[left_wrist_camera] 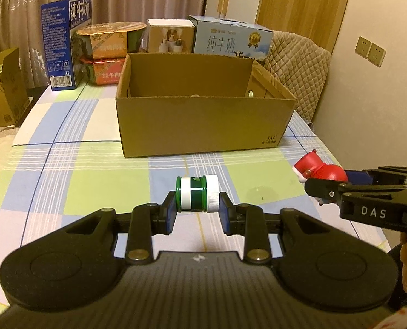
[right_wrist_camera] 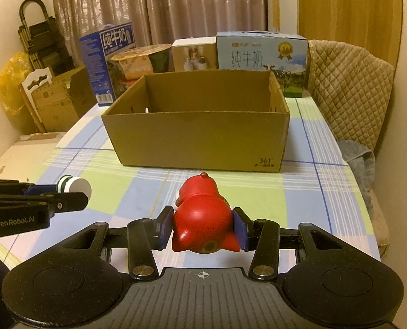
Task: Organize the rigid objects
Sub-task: 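Lift and carry the red toy and tape roll over the box with both tools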
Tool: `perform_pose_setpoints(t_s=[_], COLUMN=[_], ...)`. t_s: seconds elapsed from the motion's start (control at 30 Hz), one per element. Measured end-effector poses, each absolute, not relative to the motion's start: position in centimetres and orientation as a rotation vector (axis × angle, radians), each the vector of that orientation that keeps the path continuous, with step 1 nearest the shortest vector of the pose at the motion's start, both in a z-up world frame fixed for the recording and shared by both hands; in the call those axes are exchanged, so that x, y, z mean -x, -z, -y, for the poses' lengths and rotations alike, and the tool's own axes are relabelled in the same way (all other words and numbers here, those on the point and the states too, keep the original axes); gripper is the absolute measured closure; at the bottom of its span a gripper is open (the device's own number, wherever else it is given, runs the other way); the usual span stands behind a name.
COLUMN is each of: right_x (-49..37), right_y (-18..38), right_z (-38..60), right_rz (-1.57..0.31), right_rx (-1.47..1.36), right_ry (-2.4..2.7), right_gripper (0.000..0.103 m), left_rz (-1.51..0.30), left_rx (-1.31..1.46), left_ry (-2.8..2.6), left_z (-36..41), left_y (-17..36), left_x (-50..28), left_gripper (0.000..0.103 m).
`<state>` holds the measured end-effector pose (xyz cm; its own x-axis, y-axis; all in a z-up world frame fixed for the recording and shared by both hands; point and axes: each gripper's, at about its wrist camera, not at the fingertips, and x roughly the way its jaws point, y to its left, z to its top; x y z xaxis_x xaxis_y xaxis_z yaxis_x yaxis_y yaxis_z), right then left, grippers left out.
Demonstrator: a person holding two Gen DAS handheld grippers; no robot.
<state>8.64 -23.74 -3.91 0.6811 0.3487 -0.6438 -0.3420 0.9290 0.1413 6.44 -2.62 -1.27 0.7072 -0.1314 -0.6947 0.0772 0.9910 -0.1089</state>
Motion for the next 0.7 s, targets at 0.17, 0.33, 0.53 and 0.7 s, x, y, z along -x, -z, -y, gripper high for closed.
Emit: perform_pose_setpoints(t_s=[0.17, 0.33, 0.53, 0.7], right_x=[-8.5, -8.7, -9.7, -11.5], right_y=[3.6, 3.3, 2.9, 1.9], right_z=[23.7, 23.7, 24.1, 24.3], right_rz=[-0.719, -0.718, -0.711, -0.695], right_rx=[-0.009, -0.009, -0.013, -0.011], right_ry=[-0.390, -0.391, -0.395, -0.397], right_gripper=[0.060, 0.060, 0.060, 0.060], left_rz=[-0.771, -0.770, -0.757, -0.738], left_rx=[0.067, 0.067, 0.062, 0.056], left_ry=[0.117, 0.122, 0.130, 0.136], left_z=[2.6, 2.3, 1.7, 0.9], left_y=[0.9, 0.7, -0.1, -1.2], left_x=[-6.4, -6.7, -8.1, -10.2], left_gripper=[0.076, 0.076, 0.076, 0.076])
